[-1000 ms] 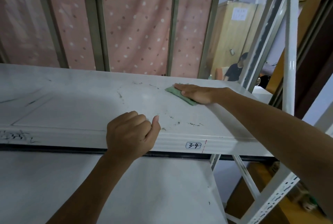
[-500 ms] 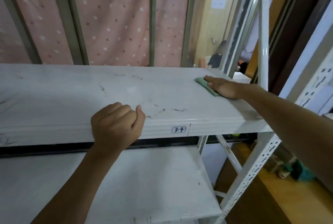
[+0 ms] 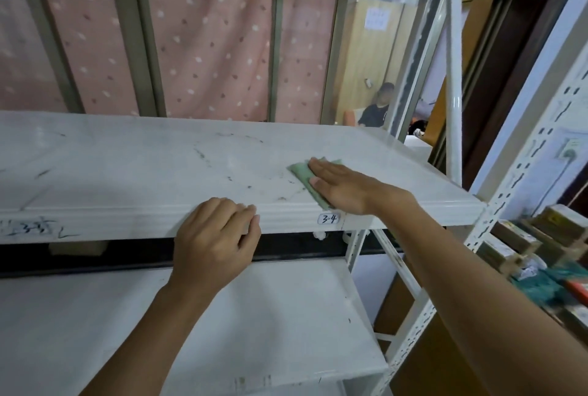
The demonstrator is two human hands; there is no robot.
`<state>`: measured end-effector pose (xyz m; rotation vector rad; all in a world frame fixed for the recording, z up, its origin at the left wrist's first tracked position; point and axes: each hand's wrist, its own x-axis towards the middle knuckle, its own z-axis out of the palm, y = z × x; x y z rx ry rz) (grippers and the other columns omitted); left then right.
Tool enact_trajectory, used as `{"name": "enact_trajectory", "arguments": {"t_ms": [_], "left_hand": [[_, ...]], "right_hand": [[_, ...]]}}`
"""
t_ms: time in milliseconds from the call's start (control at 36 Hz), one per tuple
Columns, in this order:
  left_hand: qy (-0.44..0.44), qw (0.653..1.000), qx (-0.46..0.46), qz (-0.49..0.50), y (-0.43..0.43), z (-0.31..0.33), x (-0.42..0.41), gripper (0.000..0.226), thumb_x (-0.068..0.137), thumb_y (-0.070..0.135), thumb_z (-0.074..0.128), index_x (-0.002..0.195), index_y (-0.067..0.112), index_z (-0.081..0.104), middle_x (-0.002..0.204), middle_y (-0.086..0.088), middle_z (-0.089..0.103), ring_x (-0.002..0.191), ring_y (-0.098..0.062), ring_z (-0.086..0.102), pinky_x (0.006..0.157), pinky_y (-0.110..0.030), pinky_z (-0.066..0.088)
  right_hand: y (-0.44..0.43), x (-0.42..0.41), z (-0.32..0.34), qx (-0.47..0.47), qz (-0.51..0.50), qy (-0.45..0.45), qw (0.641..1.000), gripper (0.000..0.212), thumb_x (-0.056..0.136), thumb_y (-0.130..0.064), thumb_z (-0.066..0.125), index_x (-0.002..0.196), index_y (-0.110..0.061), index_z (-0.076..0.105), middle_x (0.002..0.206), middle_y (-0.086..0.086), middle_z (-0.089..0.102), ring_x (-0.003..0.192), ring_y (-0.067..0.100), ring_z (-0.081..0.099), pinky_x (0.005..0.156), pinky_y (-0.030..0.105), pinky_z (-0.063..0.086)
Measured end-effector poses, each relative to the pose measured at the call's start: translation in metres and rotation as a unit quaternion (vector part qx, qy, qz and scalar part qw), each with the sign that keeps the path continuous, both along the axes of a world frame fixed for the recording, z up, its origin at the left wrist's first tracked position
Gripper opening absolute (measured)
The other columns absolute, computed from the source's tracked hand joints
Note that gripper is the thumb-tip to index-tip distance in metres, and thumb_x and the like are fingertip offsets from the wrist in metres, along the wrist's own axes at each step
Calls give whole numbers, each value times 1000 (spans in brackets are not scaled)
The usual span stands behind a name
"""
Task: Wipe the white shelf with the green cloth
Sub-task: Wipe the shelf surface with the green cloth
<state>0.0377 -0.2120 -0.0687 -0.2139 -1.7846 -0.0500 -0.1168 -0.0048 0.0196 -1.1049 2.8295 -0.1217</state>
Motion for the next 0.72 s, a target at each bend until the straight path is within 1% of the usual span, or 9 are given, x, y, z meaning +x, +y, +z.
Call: {"name": "enact_trajectory", "arguments": {"t_ms": [83,167,250,306,389,500,583,639,722], "left_hand": [[-10,1000,5,-2,-1,0,3,11,89,4,73,79,3,75,72,-7,68,64,-27,63,59,-37,55],[-19,1000,7,-1,-2,5,5,20,90,2,71,71,6,68,65,-5,58,59,-25,52,53,-35,48],[-35,999,19,-2,-4,9,5,28,88,-2,69,63,7,59,61,-4,47,57,-24,43,49,-36,41],[-50,998,33,-10,-5,11,4,28,88,-1,68,62,8,60,61,-3,45,58,-23,41,48,-36,40],[-82,994,59,-29,-8,12,2,22,88,2,72,68,8,69,63,-3,51,63,-23,47,51,-33,41],[-92,991,85,-47,-11,14,1,18,87,4,75,70,9,72,63,-2,53,63,-22,50,52,-31,42],[-86,990,94,-53,-10,18,1,19,85,5,74,67,10,72,61,-1,53,62,-20,48,52,-29,41],[-81,989,110,-58,-10,22,-1,21,84,5,71,64,11,71,58,0,51,60,-19,45,51,-26,38],[-92,987,120,-55,-12,28,-6,24,80,5,69,58,14,68,54,2,49,56,-17,42,49,-23,35]], "right_hand": [[-2,8,-3,-3,-6,2,1000,60,104,-51,9,157,-26,-2,163,-10,-4,149,7,-4,120,29,-2],[1,12,-8,-9,-25,8,1000,61,103,-52,8,157,-25,-1,164,-8,-3,149,7,-4,122,34,1],[3,7,-10,-11,-49,13,999,62,103,-51,7,157,-21,0,164,-2,-1,150,12,-2,122,37,2],[4,-1,-8,-1,-70,13,997,63,104,-49,7,157,-15,0,164,5,0,151,19,0,121,38,2],[4,-18,-3,23,-107,19,994,59,107,-40,9,156,-8,3,163,13,1,150,27,2,121,40,2],[-6,-35,2,20,-119,24,992,58,107,-39,8,156,-6,4,163,12,2,150,28,3,120,40,3],[-20,-67,2,25,-117,9,993,57,107,-37,9,156,-6,3,163,15,-3,150,31,2,122,44,4],[-30,-94,5,32,-115,-10,993,62,105,-43,8,156,-9,1,164,13,-4,151,29,1,121,47,5],[-51,-130,10,65,-98,-5,993,67,102,-52,6,157,-16,0,164,3,-1,151,23,2,121,47,4]]}}
